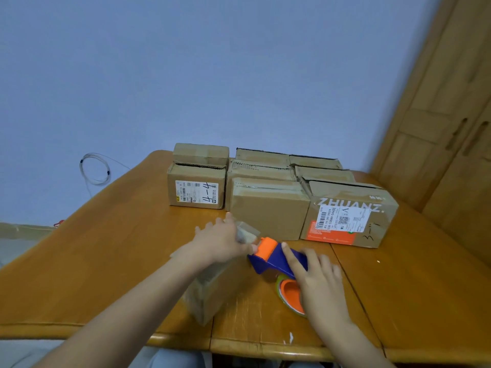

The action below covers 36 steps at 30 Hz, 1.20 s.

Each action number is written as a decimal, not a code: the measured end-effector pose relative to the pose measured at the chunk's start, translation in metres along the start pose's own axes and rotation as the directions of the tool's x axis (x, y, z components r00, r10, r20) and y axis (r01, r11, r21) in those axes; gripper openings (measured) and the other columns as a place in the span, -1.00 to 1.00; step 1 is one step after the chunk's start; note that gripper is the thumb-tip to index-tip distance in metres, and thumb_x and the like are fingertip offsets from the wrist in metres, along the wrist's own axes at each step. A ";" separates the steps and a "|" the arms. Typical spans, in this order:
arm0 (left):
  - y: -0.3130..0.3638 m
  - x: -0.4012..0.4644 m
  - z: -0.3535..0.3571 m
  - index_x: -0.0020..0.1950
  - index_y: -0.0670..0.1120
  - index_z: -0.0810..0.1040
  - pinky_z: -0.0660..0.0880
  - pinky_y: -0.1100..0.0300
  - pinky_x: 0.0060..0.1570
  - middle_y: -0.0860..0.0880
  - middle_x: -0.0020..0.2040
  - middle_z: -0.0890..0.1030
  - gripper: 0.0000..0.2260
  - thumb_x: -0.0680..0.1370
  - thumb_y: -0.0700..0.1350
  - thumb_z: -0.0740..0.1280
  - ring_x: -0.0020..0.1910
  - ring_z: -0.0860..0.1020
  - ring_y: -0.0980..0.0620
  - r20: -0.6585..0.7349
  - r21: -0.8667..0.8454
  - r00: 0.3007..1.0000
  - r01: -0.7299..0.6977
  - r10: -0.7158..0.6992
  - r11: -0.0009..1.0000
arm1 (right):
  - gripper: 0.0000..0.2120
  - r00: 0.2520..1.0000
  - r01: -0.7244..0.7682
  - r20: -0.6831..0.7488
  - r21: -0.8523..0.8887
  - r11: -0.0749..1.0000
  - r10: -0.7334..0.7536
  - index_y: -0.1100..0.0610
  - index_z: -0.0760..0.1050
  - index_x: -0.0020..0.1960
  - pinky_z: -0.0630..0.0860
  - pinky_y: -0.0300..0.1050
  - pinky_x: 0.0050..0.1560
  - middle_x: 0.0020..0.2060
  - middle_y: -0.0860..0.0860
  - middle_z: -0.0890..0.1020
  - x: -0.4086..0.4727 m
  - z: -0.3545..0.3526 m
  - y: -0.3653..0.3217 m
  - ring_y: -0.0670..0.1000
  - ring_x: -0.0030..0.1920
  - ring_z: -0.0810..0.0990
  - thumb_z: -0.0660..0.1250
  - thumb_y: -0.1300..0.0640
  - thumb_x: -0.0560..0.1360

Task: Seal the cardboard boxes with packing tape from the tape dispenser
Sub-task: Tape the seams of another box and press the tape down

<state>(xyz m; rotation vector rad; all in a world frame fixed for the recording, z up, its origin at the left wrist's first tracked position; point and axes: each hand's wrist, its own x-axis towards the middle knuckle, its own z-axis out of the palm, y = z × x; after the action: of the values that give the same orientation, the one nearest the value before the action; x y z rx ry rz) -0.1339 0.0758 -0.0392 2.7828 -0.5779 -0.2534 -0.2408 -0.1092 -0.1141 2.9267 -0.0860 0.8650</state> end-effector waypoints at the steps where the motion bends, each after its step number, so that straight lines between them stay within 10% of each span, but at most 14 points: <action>1: 0.001 0.003 0.001 0.58 -0.15 -0.12 0.08 -0.20 0.45 -0.19 0.54 0.14 -0.07 0.47 0.32 0.28 0.50 0.15 -0.22 0.004 0.020 1.000 0.009 -0.009 1.000 | 0.01 0.999 -0.023 0.021 -0.001 1.000 0.023 0.11 0.47 0.29 0.52 0.08 -0.36 -0.08 0.21 0.60 -0.003 -0.003 -0.007 0.22 -0.20 0.59 0.71 0.19 -0.14; 10: -0.015 0.008 0.007 0.58 -0.10 -0.15 0.03 -0.08 0.47 -0.15 0.51 0.22 -0.05 0.45 0.29 0.32 0.48 0.19 -0.16 -0.131 -0.055 0.986 -0.113 0.105 0.992 | -0.30 0.982 -0.033 0.189 0.234 0.972 -0.013 -0.02 0.32 0.32 0.56 -0.05 -0.11 0.27 0.03 0.44 -0.014 -0.016 -0.015 0.08 0.08 0.54 0.52 0.07 0.24; 16: -0.027 0.010 0.005 0.58 -0.08 -0.15 0.15 -0.03 0.42 -0.12 0.52 0.21 -0.05 0.44 0.33 0.30 0.47 0.21 -0.13 -0.150 -0.028 0.982 -0.120 0.115 0.992 | -0.20 0.947 -0.017 0.305 0.365 0.931 -0.102 -0.41 -0.33 0.35 0.40 -0.38 0.15 0.45 -0.18 -0.07 -0.015 -0.028 -0.011 -0.16 0.35 0.03 0.26 0.06 0.58; 36: -0.028 0.017 0.009 0.55 -0.14 -0.03 0.17 -0.06 0.38 -0.13 0.48 0.27 0.01 0.36 0.34 0.39 0.43 0.25 -0.16 -0.183 -0.093 0.983 -0.039 0.021 0.995 | -0.29 0.866 -0.123 0.499 0.160 0.979 0.028 -0.22 -0.29 0.51 0.43 -0.28 0.06 0.34 0.03 0.09 -0.025 -0.055 -0.038 -0.02 0.29 0.23 0.15 0.07 0.62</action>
<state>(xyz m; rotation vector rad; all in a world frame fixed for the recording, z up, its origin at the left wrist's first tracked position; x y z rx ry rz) -0.1102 0.0913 -0.0586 2.6654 -0.5467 -0.0189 -0.2881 -0.0655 -0.0842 3.2668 -0.1622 0.1034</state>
